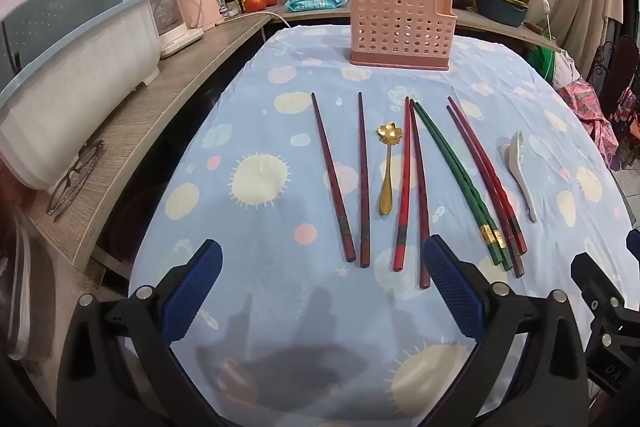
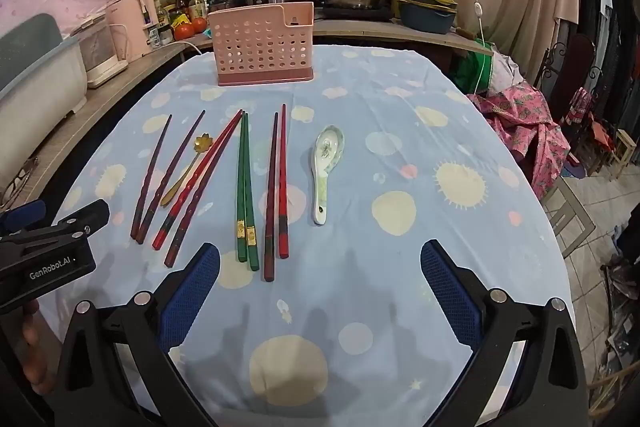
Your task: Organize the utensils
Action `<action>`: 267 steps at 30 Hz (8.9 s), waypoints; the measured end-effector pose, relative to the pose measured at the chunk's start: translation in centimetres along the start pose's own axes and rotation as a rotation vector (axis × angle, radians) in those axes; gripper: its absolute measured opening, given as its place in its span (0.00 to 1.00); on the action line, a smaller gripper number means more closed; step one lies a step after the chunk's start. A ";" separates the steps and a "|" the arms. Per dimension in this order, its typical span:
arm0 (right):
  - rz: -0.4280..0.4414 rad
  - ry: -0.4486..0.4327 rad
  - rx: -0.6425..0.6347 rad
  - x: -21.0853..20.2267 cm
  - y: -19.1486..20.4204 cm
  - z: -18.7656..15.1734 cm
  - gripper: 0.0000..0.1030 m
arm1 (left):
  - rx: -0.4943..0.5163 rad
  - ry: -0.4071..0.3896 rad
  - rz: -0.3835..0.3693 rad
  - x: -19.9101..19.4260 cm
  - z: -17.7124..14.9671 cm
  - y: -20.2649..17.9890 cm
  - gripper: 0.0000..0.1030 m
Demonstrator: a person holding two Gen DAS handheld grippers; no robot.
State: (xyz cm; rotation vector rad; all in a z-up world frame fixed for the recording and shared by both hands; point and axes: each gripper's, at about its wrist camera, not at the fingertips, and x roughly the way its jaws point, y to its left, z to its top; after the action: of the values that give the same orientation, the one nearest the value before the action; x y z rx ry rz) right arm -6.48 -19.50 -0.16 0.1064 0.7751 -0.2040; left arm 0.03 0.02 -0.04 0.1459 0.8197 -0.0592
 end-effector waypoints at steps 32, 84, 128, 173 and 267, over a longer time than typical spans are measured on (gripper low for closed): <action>0.001 -0.013 0.012 -0.5 -0.2 0.1 0.93 | -0.016 0.014 0.006 0.1 -0.1 0.9 0.93; 0.002 -0.016 0.009 -0.5 0.0 0.1 0.93 | -0.032 0.028 0.002 0.1 -0.2 1.3 0.93; 0.007 0.047 0.085 3.2 -2.0 0.9 0.93 | -0.076 0.124 -0.028 5.4 0.6 2.4 0.93; 0.144 0.113 0.119 9.0 -2.7 1.8 0.10 | -0.091 0.167 -0.245 6.4 -0.7 2.5 0.07; 0.236 -0.178 0.142 10.4 -3.7 19.2 0.47 | -0.161 -0.220 -0.216 5.9 20.5 4.0 0.49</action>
State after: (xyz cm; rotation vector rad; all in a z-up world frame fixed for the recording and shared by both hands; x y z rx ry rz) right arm 13.08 -27.91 6.09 0.3084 0.5649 -0.0427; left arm 19.36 0.83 9.85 -0.1006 0.6150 -0.2087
